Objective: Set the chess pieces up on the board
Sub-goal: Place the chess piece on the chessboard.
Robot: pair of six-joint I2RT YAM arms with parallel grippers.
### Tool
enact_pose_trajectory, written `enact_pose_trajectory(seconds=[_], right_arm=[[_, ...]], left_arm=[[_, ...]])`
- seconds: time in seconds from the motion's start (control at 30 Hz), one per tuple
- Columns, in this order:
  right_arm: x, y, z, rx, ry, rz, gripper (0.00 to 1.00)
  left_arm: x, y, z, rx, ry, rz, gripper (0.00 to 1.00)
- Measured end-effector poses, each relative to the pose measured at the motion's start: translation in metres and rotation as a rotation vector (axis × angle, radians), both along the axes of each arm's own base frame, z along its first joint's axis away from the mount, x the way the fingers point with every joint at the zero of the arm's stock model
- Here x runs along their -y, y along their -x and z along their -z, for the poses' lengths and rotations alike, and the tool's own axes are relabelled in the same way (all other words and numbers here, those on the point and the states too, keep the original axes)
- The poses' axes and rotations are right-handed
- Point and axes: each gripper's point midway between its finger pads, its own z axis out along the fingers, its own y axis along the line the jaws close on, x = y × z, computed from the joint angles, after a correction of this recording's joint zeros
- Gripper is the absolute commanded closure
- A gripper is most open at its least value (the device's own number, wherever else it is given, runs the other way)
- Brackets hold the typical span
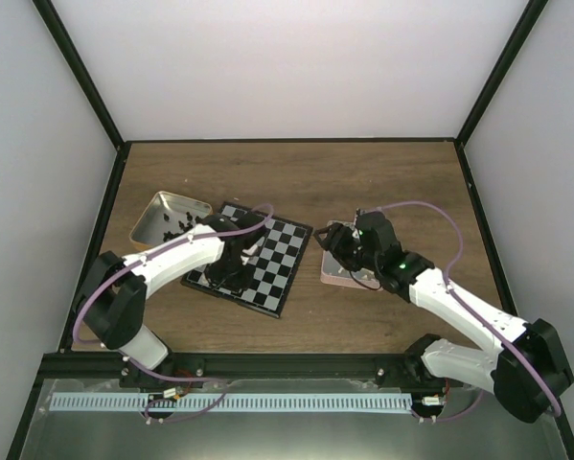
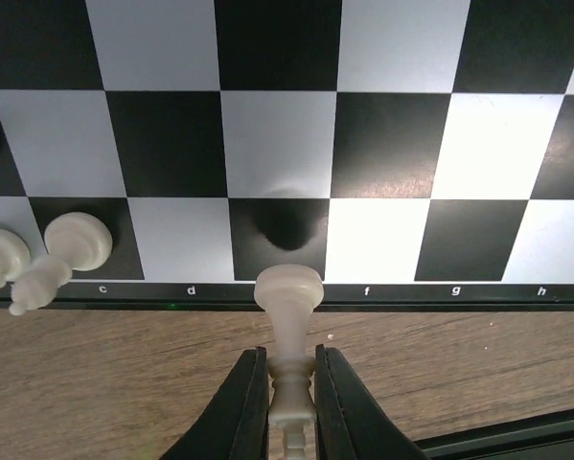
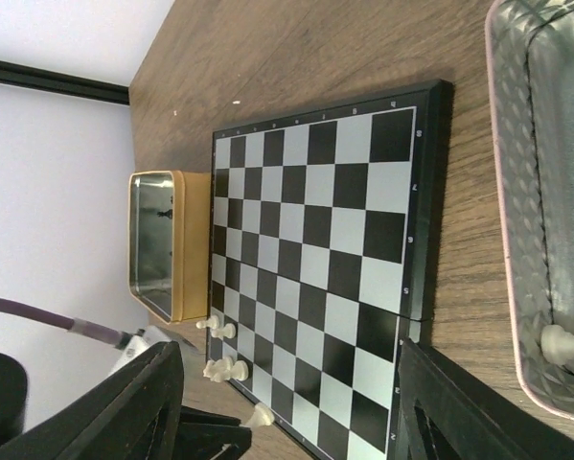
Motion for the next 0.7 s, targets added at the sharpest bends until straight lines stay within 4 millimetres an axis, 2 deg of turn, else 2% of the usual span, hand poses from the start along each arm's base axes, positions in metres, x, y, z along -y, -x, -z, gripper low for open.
enact_pose_trajectory(seconds=[0.2,0.53,0.7], right_arm=[[0.002,0.002,0.007,-0.011,0.012,0.003,0.37],[0.006,0.002,0.002,0.009,0.011,0.016,0.37],[0.008,0.004,0.006,0.002,0.020,0.021,0.37]], left_arm=[[0.002,-0.006,-0.005,0.007,0.010,0.008,0.95],[0.001,-0.005,0.004,-0.024,-0.014,0.015,0.92],[0.001,-0.005,0.006,-0.029,-0.018,0.015,0.91]])
